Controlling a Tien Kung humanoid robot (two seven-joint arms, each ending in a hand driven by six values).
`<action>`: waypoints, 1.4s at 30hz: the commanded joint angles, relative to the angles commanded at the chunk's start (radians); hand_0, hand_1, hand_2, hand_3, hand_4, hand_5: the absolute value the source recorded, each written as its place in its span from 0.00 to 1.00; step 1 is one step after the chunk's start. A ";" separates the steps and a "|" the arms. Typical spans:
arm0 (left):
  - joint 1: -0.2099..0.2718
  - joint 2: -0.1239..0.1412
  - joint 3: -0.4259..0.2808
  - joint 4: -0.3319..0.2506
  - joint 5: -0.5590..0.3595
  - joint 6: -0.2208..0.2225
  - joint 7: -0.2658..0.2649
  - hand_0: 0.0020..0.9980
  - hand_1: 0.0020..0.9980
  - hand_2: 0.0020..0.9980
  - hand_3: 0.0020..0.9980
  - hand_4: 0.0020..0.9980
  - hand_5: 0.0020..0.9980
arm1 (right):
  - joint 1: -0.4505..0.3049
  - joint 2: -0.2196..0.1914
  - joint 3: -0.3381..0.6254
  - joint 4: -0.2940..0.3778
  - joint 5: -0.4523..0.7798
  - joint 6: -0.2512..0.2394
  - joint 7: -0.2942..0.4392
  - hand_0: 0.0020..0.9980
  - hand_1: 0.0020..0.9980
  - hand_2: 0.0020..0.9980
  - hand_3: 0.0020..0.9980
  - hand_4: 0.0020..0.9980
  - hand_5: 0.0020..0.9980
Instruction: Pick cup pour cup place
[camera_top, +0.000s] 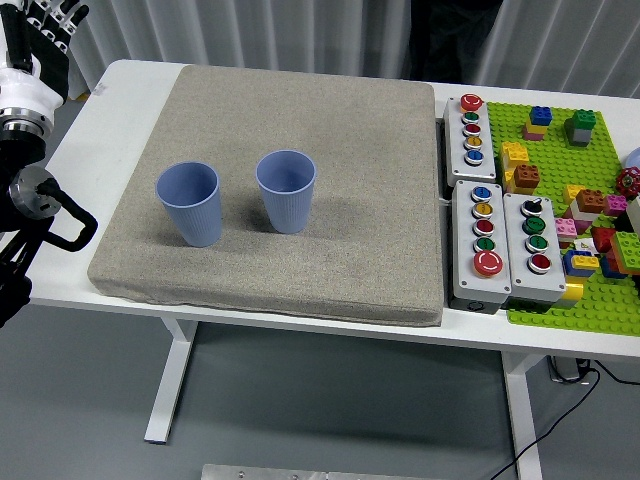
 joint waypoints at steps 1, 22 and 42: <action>0.000 -0.001 -0.002 0.006 -0.018 -0.002 0.000 0.82 0.80 0.84 0.89 0.86 1.00 | 0.000 0.000 -0.001 0.000 0.000 0.000 0.000 0.69 0.66 0.58 0.58 0.00 0.00; 0.026 -0.005 -0.030 0.010 -0.016 0.014 0.005 0.81 0.80 0.82 0.90 0.83 1.00 | -0.006 0.000 -0.012 0.000 0.010 0.001 -0.003 0.69 0.66 0.58 0.58 0.00 0.00; 0.059 -0.006 -0.021 0.004 -0.004 0.019 0.010 0.81 0.79 0.82 0.89 0.82 1.00 | -0.030 0.001 -0.011 0.000 0.007 -0.001 -0.001 0.69 0.66 0.58 0.58 0.00 0.00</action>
